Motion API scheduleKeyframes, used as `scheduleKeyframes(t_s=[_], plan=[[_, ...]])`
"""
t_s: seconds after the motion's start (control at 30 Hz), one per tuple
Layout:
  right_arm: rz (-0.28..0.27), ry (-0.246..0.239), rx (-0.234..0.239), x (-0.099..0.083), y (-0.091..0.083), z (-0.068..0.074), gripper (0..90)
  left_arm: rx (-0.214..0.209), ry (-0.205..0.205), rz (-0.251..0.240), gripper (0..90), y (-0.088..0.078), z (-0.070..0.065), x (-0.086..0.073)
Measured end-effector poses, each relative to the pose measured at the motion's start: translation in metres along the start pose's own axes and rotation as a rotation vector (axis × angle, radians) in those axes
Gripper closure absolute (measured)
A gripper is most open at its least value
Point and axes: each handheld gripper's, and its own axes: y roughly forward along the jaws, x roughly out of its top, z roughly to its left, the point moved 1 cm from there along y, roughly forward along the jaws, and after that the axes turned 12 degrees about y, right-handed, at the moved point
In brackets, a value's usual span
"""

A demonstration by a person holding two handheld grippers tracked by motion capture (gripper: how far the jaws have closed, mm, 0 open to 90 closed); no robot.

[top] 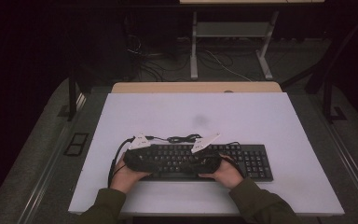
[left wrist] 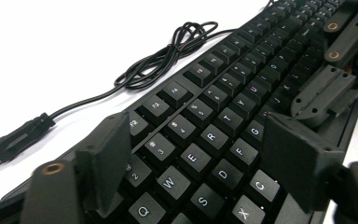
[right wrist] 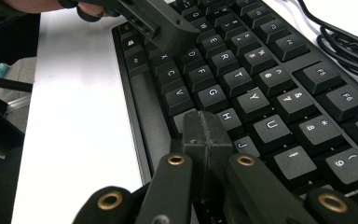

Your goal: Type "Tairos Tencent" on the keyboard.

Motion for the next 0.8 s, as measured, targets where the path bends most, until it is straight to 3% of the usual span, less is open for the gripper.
scheduleKeyframes(t_s=[0.37, 0.6, 0.8], plan=[[-0.004, 0.001, -0.003, 0.000, -0.002, -0.001, 89.2, 0.022, -0.018, -0.008, 4.6, 0.000, 0.000, 0.002], [-0.042, 0.000, 0.007, 0.002, -0.008, -0.002, 79.9, 0.015, -0.024, -0.007, 1.4, 0.001, 0.000, 0.002], [-0.089, 0.023, 0.013, 0.004, -0.015, -0.005, 63.7, 0.012, -0.022, -0.003, 3.2, 0.000, 0.000, 0.001]])
